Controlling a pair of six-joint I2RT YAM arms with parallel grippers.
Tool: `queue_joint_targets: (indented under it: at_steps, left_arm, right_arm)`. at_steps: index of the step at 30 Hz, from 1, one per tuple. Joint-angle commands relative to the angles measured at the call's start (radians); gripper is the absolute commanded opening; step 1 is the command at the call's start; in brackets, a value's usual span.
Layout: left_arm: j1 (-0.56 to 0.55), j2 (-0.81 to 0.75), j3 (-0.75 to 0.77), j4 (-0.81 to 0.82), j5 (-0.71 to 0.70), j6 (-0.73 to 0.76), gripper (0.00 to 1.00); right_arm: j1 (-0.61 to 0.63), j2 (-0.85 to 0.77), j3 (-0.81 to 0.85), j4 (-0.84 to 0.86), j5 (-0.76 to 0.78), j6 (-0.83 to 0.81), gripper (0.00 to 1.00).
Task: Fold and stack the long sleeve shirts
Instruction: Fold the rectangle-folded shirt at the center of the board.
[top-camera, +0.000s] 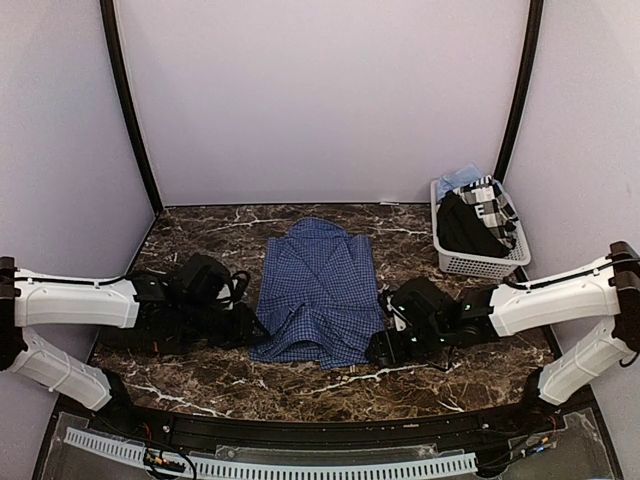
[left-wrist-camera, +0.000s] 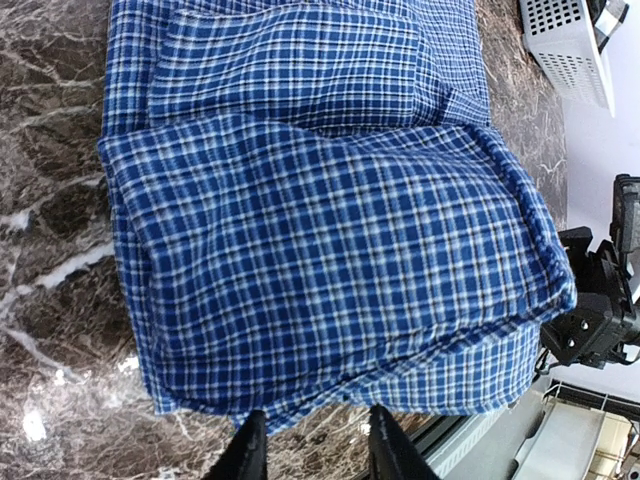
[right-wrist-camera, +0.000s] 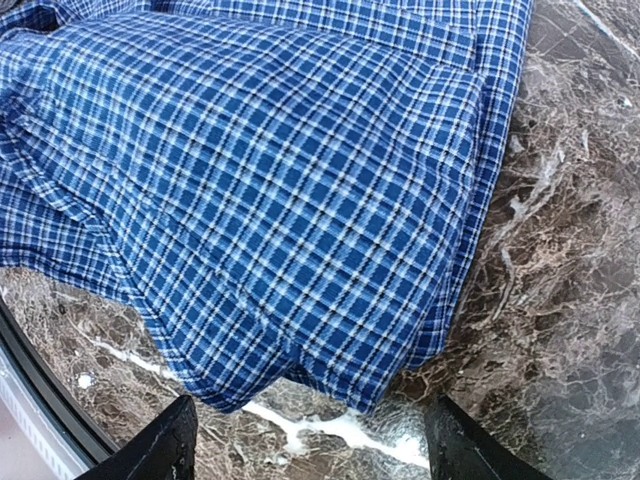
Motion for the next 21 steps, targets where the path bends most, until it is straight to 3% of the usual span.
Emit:
queue_joint_targets:
  at_steps: [1, 12, 17, 21]
  left_arm:
    - [-0.005, -0.079, -0.062, -0.058, -0.025, 0.011, 0.39]
    - [-0.005, -0.004, -0.114, 0.073, 0.016, 0.01, 0.57]
    - [-0.005, 0.064, -0.073, 0.119, 0.015, 0.028, 0.55]
    - [-0.005, 0.116, -0.034, 0.129, 0.017, 0.035, 0.43]
  right_arm:
    - [0.012, 0.036, 0.02, 0.041, -0.002, 0.006, 0.72]
    - [0.013, 0.091, 0.061, 0.075, -0.019, 0.011, 0.59]
    - [0.012, 0.108, 0.078, 0.076, -0.022, 0.011, 0.5]
    - [0.013, 0.117, 0.087, 0.075, -0.02, 0.01, 0.41]
